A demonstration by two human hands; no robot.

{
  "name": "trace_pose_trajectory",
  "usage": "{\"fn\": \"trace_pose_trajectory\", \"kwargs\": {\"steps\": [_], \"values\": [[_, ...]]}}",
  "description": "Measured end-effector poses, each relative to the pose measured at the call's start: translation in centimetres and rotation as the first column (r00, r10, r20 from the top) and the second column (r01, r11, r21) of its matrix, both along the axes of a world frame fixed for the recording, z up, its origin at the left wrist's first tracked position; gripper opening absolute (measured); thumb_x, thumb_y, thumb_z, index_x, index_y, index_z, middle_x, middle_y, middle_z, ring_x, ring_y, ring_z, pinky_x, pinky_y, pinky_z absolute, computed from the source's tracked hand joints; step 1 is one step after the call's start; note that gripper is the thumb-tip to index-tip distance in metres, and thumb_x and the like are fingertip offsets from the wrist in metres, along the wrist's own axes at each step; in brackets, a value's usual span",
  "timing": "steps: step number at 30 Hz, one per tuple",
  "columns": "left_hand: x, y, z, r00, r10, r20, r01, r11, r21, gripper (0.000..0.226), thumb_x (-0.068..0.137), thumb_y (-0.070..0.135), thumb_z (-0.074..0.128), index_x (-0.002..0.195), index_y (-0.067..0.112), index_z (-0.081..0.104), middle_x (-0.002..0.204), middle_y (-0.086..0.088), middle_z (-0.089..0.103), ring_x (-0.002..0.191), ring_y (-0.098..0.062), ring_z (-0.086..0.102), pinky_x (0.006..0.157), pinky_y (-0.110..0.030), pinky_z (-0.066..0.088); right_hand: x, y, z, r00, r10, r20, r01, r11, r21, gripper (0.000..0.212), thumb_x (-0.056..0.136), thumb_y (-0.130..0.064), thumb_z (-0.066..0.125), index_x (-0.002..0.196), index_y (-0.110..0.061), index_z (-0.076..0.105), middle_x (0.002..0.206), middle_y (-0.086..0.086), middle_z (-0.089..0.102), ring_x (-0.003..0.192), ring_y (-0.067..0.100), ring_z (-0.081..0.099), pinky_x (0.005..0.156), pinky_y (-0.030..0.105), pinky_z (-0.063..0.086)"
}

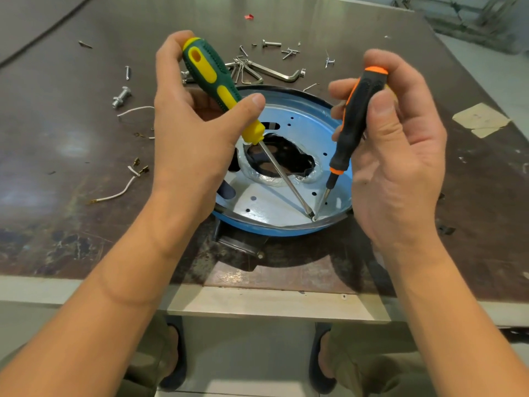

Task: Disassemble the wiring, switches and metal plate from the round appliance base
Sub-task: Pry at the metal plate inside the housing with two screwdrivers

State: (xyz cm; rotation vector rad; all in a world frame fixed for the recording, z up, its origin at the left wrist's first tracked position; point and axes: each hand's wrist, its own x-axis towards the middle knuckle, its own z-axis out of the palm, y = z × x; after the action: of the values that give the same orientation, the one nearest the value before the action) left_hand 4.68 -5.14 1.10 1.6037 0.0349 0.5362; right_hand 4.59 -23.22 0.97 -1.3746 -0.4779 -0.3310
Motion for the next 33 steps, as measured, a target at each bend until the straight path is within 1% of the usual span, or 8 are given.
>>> {"fn": "trace_pose_trajectory", "kwargs": {"steps": [4,6,11,15,21,24,29,33], "values": [[0.1,1.6,0.3,0.994,0.103,0.022,-0.105,0.987,0.122,0.058,0.078,0.035,0.081,0.122,0.020,0.047,0.088,0.000,0.064,0.077,-0.012,0.064,0.070,-0.026,0.054,0.1,0.3,0.0,0.999,-0.048,0.025,0.048,0.999,-0.026,0.026,0.101,-0.023,0.064,0.124,-0.016,0.056,0.093,0.007,0.050,0.088,0.030,0.044,0.082,0.044,0.040],[0.3,2.8,0.2,0.988,0.156,-0.006,-0.152,0.967,0.204,0.057,0.074,0.047,0.081,0.115,0.022,0.050,0.091,0.002,0.066,0.081,-0.016,0.065,0.073,-0.028,0.056,0.3,0.1,-0.2,0.999,-0.047,0.008,0.047,0.999,-0.020,0.027,0.100,-0.017,0.060,0.126,-0.014,0.056,0.096,0.007,0.053,0.091,0.029,0.047,0.083,0.044,0.042],[0.6,3.8,-1.5,0.975,0.212,-0.073,-0.195,0.963,0.187,0.049,0.073,0.044,0.081,0.107,0.023,0.054,0.086,0.012,0.061,0.075,0.000,0.056,0.069,-0.017,0.048,0.5,-0.2,-0.4,0.999,-0.039,-0.023,0.038,0.999,-0.011,0.030,0.106,-0.011,0.050,0.135,-0.006,0.052,0.106,0.012,0.059,0.097,0.027,0.056,0.084,0.035,0.049],[1.0,4.1,-2.6,0.959,0.235,-0.161,-0.199,0.957,0.211,0.047,0.072,0.047,0.079,0.106,0.021,0.058,0.102,-0.004,0.066,0.097,-0.016,0.062,0.087,-0.033,0.052,0.5,-0.2,-0.4,0.999,-0.029,-0.013,0.029,1.000,-0.012,0.032,0.109,-0.006,0.040,0.139,-0.003,0.047,0.107,0.017,0.063,0.098,0.026,0.061,0.085,0.031,0.051],[1.3,3.8,-2.9,0.956,0.197,-0.216,-0.167,0.975,0.148,0.046,0.073,0.040,0.080,0.107,0.024,0.054,0.087,0.009,0.061,0.074,-0.002,0.057,0.067,-0.019,0.053,0.3,0.2,-0.1,0.999,-0.040,-0.024,0.040,0.999,0.002,0.021,0.105,-0.020,0.051,0.125,-0.016,0.057,0.096,0.006,0.059,0.090,0.029,0.052,0.083,0.043,0.045],[1.3,4.0,-2.8,0.952,0.195,-0.234,-0.161,0.974,0.157,0.049,0.073,0.040,0.080,0.110,0.023,0.053,0.087,0.009,0.060,0.074,-0.003,0.057,0.069,-0.022,0.054,0.4,0.2,-0.3,0.997,-0.067,0.029,0.068,0.997,-0.024,0.025,0.100,-0.016,0.061,0.125,-0.015,0.057,0.091,0.000,0.053,0.085,0.026,0.047,0.083,0.042,0.043],[1.2,4.1,-2.8,0.950,0.180,-0.254,-0.132,0.972,0.195,0.053,0.075,0.045,0.079,0.114,0.020,0.053,0.093,0.005,0.060,0.087,-0.012,0.059,0.082,-0.036,0.055,0.5,-0.3,-0.5,0.999,-0.032,0.022,0.033,0.999,-0.017,0.030,0.109,-0.004,0.038,0.138,-0.002,0.047,0.105,0.020,0.064,0.086,0.029,0.062,0.084,0.035,0.052],[1.2,4.1,-2.7,0.950,0.168,-0.264,-0.113,0.971,0.211,0.054,0.077,0.045,0.078,0.115,0.018,0.052,0.090,0.007,0.057,0.086,-0.012,0.057,0.084,-0.040,0.054,0.3,0.1,-0.1,1.000,-0.019,-0.008,0.019,0.999,0.043,0.024,0.108,-0.014,0.045,0.130,-0.006,0.051,0.100,0.014,0.060,0.087,0.028,0.056,0.077,0.033,0.051]]}}
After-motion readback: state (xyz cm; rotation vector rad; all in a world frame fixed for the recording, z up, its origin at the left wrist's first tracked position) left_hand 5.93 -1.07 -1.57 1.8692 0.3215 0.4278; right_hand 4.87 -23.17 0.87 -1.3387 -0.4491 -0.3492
